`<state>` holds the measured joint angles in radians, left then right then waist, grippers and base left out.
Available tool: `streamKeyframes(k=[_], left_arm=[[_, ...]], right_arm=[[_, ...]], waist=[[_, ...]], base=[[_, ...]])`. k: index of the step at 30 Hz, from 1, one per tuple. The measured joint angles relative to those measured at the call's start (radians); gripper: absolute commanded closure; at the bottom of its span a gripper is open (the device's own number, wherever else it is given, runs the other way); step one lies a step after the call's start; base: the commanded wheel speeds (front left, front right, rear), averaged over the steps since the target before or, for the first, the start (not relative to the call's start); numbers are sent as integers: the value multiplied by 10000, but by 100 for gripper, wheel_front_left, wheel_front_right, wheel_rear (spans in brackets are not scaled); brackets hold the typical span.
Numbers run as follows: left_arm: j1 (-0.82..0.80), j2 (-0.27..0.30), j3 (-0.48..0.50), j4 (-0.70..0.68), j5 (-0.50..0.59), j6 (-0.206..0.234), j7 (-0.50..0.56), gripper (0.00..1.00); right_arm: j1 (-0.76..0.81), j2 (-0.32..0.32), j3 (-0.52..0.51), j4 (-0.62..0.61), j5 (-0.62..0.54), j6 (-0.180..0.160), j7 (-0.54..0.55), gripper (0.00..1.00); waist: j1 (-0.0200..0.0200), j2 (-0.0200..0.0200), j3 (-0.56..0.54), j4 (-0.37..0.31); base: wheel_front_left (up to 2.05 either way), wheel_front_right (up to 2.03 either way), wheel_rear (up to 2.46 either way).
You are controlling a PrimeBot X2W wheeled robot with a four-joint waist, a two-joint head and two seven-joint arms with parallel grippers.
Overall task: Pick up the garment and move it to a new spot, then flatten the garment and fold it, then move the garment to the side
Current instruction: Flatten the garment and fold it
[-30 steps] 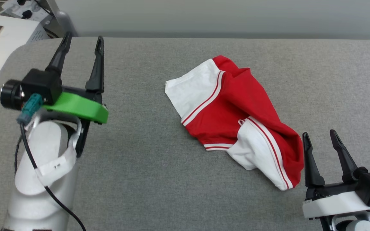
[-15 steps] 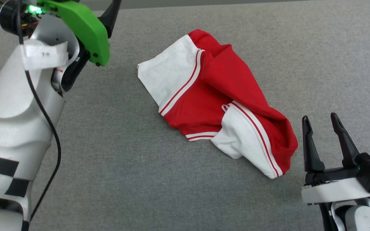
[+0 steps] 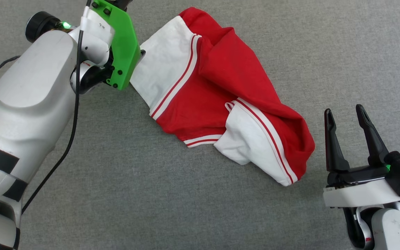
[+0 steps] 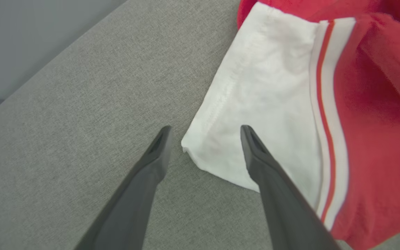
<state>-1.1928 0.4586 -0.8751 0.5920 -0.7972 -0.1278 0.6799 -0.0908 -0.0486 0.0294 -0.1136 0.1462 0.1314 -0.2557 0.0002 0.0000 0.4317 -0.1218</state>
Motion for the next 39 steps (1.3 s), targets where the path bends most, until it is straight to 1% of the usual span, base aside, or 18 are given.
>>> streamKeyframes(k=[3,7,11,14,15,16,21,25,27,29,33,36,39], left_arm=[[-151,142,-399,257,-176,0,38,0],[-194,403,-1252,545,-318,0,339,0],[-494,619,-1799,545,-709,0,472,0],[-671,704,-2104,474,-966,0,368,0],[-706,725,-2190,466,-1114,0,259,25],[-738,725,-2249,453,-1206,0,136,100],[-785,579,-2765,433,-1465,0,-784,100],[-679,575,-2945,376,-1705,0,-2138,100],[-598,671,-2922,251,-1797,0,-2842,100],[-477,878,-2880,56,-1850,0,-3419,100],[68,1528,-2612,-343,-2199,-2,-4418,100],[635,2084,-2420,-600,-2479,15,-4874,100],[1426,2569,-2232,-872,-2907,221,-5139,100]], right_arm=[[-100,0,40,-10,12,0,0,0],[-231,0,19,-65,42,0,0,0],[-327,0,-8,-77,58,0,0,0],[-360,0,-23,-92,58,0,0,0],[-363,-2,-21,-90,58,0,0,0],[-372,0,-19,-88,58,0,0,0],[-427,0,-58,-67,52,0,0,0],[-420,4,-113,-31,46,0,0,0],[-370,0,-173,-12,40,0,0,0],[-281,0,-207,12,23,0,0,0],[-47,0,-238,75,-13,0,0,0],[114,2,-263,100,-27,0,0,0],[249,0,-257,109,-75,0,0,0]], waist=[[0,0,208,-129],[0,0,484,-271],[0,0,717,-347],[-1,0,832,-348],[-1,0,860,-334],[-1,0,876,-315],[-1,0,803,-149],[-1,0,543,-7],[-1,0,374,69],[-1,0,190,157],[-1,0,-211,377],[-1,0,-492,575],[-1,0,-753,834]], base=[[0,0,0],[0,0,0],[0,0,0],[0,0,0],[0,0,0],[0,0,0],[0,0,0],[0,0,0],[0,0,0],[0,0,0],[0,0,0],[0,0,0],[0,0,0]])
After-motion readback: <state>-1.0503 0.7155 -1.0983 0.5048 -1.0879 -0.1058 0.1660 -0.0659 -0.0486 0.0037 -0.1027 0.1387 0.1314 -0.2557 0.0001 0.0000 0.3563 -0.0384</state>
